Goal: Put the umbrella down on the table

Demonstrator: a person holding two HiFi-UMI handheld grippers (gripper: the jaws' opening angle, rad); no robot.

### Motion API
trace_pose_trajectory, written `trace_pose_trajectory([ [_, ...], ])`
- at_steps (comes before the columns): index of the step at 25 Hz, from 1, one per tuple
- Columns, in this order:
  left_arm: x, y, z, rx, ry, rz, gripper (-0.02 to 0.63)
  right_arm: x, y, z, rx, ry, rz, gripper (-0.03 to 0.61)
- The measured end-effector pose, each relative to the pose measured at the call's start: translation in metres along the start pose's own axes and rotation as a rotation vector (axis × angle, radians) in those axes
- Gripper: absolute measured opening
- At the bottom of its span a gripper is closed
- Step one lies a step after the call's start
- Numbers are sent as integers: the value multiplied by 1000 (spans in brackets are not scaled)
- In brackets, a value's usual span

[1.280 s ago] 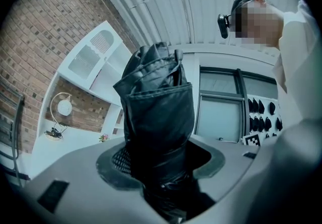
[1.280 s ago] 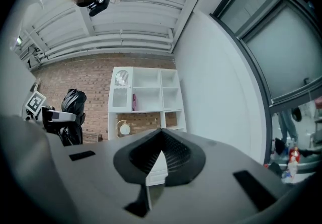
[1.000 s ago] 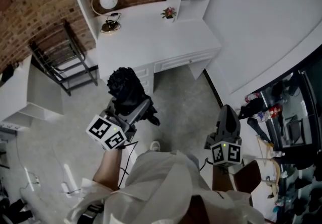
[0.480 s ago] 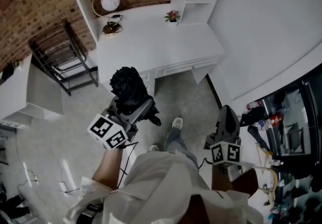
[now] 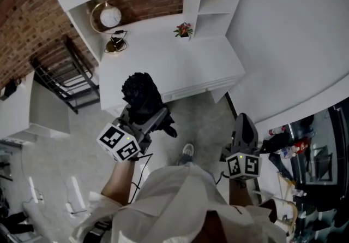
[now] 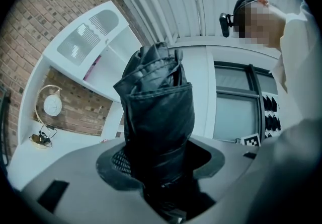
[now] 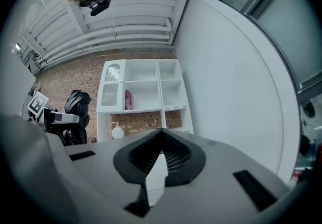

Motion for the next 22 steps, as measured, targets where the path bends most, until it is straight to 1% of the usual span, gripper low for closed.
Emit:
trace_pose_trajectory([
  [6,11,-7,74,12,9,10,265,7,53,58,33,9,9,18],
  [11,4,-12,119,40,-2,3,265,-1,89,93,70,-10,29,18],
  [17,1,-14,155,65,-13,8,265,-5,117,127,125,-21,41,18],
  [22,-3,-22,166,86,-33,-5,265,-12,125,146,156,-39,55,18],
])
Point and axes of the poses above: the fingertips, and each gripper's own axes: z forward along the fingers, y to its right, x out of its top, the point moved 5 cm from there along -z, backward along the fingers, and after that the axes turned 7 degrees about x, right-handed, at the moved point
